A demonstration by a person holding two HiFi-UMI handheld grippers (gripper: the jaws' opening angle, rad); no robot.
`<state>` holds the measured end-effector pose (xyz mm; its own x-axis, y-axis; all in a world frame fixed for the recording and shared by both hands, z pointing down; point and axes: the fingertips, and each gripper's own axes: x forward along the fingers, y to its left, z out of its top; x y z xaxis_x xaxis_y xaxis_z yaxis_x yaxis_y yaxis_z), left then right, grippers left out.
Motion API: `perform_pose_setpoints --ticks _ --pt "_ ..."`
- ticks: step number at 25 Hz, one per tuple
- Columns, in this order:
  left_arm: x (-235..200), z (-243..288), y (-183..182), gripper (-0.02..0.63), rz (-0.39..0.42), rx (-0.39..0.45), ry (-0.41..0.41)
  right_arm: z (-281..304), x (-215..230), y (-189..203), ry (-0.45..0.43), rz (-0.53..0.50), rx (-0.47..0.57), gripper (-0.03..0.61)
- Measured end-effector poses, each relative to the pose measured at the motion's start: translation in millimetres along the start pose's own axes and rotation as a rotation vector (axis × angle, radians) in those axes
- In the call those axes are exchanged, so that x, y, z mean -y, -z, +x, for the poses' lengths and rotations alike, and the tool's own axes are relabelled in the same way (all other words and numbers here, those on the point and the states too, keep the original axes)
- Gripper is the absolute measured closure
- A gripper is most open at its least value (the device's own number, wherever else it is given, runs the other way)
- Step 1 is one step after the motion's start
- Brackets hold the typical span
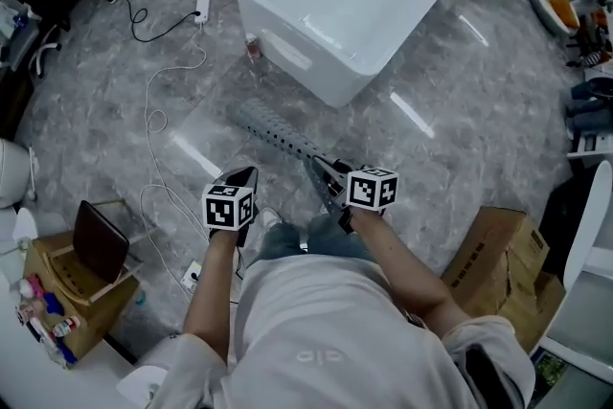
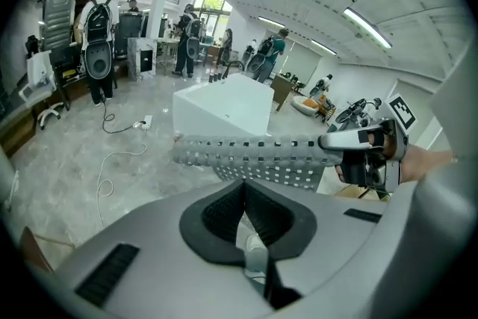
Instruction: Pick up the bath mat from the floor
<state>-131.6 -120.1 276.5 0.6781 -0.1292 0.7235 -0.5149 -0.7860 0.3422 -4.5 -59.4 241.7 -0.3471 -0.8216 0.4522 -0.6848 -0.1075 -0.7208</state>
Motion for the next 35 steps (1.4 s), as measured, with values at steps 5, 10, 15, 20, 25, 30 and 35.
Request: perform_pose_setpoints --ticks 5,10,15,20,25,30,35 --pt "26 -27 -48 0.597 0.025 0.074 0.016 -31 -30 -33 -0.008 -0.032 0.034 0.546" --pt "46 -50 -91 0.597 0.07 0.149 0.024 -56 -50 -63 -0.019 -0.077 0.077 0.546" --pt "59 -75 -134 0.597 0.121 0.247 0.035 -73 -75 -95 -0.017 -0.171 0.099 0.546" --pt "78 -96 -170 0.597 0.178 0.375 0.032 -97 -97 -124 -0.011 -0.3 0.131 0.546" --pt "98 -120 -200 0.597 0.222 0.494 0.052 -120 -116 -151 -0.007 -0.412 0.192 0.546" --pt "115 -139 -217 0.597 0.243 0.567 0.049 -148 -125 -173 0.025 -0.501 0.257 0.546" --pt "127 -157 -227 0.597 0.282 0.645 0.041 -169 -134 -185 0.034 -0.562 0.317 0.546"
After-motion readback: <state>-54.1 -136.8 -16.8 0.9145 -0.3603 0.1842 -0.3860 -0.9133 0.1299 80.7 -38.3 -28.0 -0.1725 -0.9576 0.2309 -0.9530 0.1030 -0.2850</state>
